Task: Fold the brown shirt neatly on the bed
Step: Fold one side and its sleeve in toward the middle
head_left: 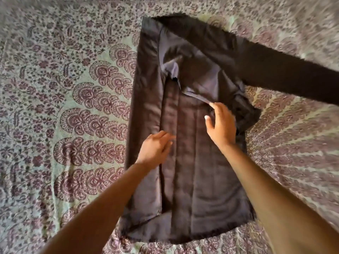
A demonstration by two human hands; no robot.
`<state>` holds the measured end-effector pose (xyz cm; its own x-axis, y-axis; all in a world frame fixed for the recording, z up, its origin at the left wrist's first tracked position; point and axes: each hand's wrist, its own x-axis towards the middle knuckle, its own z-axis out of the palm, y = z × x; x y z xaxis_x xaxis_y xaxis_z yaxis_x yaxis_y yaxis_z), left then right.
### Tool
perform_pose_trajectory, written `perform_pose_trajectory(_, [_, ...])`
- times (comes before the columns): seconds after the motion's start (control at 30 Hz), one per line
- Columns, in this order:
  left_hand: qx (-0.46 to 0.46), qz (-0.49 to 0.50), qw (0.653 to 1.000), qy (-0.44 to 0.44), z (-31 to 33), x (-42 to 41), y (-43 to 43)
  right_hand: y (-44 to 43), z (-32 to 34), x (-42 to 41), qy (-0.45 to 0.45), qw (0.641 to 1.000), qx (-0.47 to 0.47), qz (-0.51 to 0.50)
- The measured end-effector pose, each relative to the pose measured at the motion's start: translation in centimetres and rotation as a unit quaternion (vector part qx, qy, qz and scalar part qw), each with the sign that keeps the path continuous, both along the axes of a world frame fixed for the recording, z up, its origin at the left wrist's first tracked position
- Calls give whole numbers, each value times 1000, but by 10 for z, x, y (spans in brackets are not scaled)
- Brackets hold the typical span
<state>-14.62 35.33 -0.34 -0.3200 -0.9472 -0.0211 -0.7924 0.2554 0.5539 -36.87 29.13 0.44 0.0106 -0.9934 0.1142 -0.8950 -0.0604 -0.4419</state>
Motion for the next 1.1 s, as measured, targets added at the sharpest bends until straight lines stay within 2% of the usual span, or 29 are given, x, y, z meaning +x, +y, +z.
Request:
perform_pose_trajectory(0.1, [50,78,993,78,3,-44,-36,0,2,-51,33,980,60,-187])
perform_pose_trajectory(0.2, [64,106,988,88,2,-81,-61,-3,1,-82,-31,900,199,-386])
perform_pose_trajectory(0.27, [68,96,989,89,3,-104,-74,-7,-2,-95,-96,859,256,-432])
perform_pose_trajectory(0.33, [73,82,989,102,4,-123,-90,-13,-5,-101,-150,849,236,-448])
perform_pose_trajectory(0.4, [106,74,982,139,1,-144,-110,-22,-9,-105,-202,857,156,-448])
perform_pose_trajectory(0.47, [162,65,967,184,3,-162,-130,-30,-8,-104,-294,861,89,-406])
perform_pose_trajectory(0.53, [220,41,946,236,13,-176,-145,-35,3,-99,-375,867,51,-326])
perform_pose_trajectory(0.63, [264,9,912,313,31,-183,-164,-47,34,-93,-402,896,-3,-186])
perform_pose_trajectory(0.7, [239,5,915,324,46,-171,-175,-57,62,-86,-432,894,-21,-119])
perform_pose_trajectory(0.8, [162,72,910,375,77,-135,-181,-69,93,-72,-530,845,-5,-73])
perform_pose_trajectory(0.9, [90,190,894,396,110,-93,-159,-69,100,-40,-560,820,38,-110])
perform_pose_trajectory(0.97, [90,254,850,452,125,-65,-132,-63,94,-11,-583,771,128,-222])
perform_pose_trajectory(1.0, [100,276,826,481,131,-55,-117,-58,90,2,-604,718,213,-272])
perform_pose_trajectory(1.07, [103,321,776,534,144,-35,-84,-49,86,30,-675,554,382,-302])
perform_pose_trajectory(1.1, [98,343,750,557,148,-26,-67,-48,84,42,-709,480,429,-288])
